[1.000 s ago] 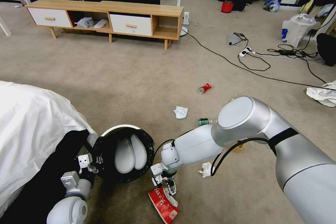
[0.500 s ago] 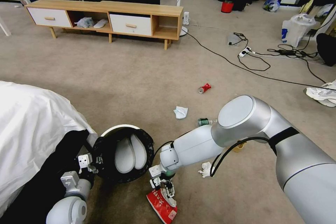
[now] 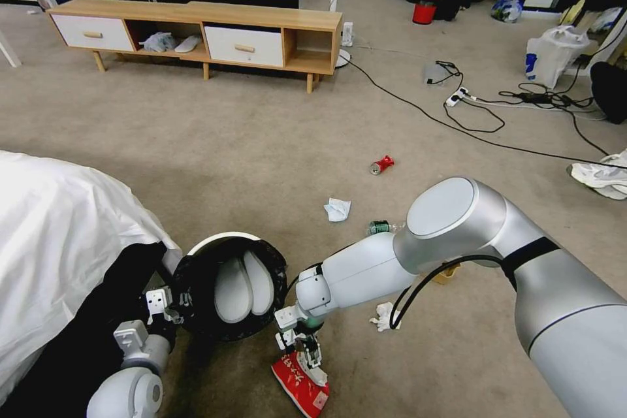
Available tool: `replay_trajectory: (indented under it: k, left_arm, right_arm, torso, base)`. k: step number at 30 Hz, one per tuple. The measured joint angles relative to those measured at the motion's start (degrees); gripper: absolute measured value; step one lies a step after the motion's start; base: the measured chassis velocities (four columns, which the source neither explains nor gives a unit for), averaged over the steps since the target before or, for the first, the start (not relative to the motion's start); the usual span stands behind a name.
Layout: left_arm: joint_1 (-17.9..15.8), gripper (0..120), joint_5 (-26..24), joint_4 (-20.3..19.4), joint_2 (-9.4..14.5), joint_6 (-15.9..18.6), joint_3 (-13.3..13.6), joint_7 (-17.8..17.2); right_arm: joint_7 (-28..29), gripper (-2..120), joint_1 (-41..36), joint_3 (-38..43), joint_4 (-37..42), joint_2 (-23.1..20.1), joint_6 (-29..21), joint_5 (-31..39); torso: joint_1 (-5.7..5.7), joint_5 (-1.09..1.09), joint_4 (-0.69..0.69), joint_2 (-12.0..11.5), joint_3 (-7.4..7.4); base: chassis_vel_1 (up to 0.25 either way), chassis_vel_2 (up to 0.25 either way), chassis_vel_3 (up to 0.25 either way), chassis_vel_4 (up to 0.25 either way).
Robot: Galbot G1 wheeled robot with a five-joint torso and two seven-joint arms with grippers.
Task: Pick up the trash bin and place the garbage on the floor into it.
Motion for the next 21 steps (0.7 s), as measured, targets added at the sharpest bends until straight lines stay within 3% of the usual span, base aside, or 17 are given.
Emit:
replay_trajectory:
  k: [21]
  left_arm:
    - [-1.0,0,0.2,1.9,-0.3,-0.3,0.5,0.1]
  right_arm:
    - [-0.1,99,-1.4,0.9,-4.6,0.0,2.2,-0.9]
  torso:
    - [0.00,-0.01,0.00,0.0,0.00]
  base:
    - [0.000,0.000,0.000,0.000]
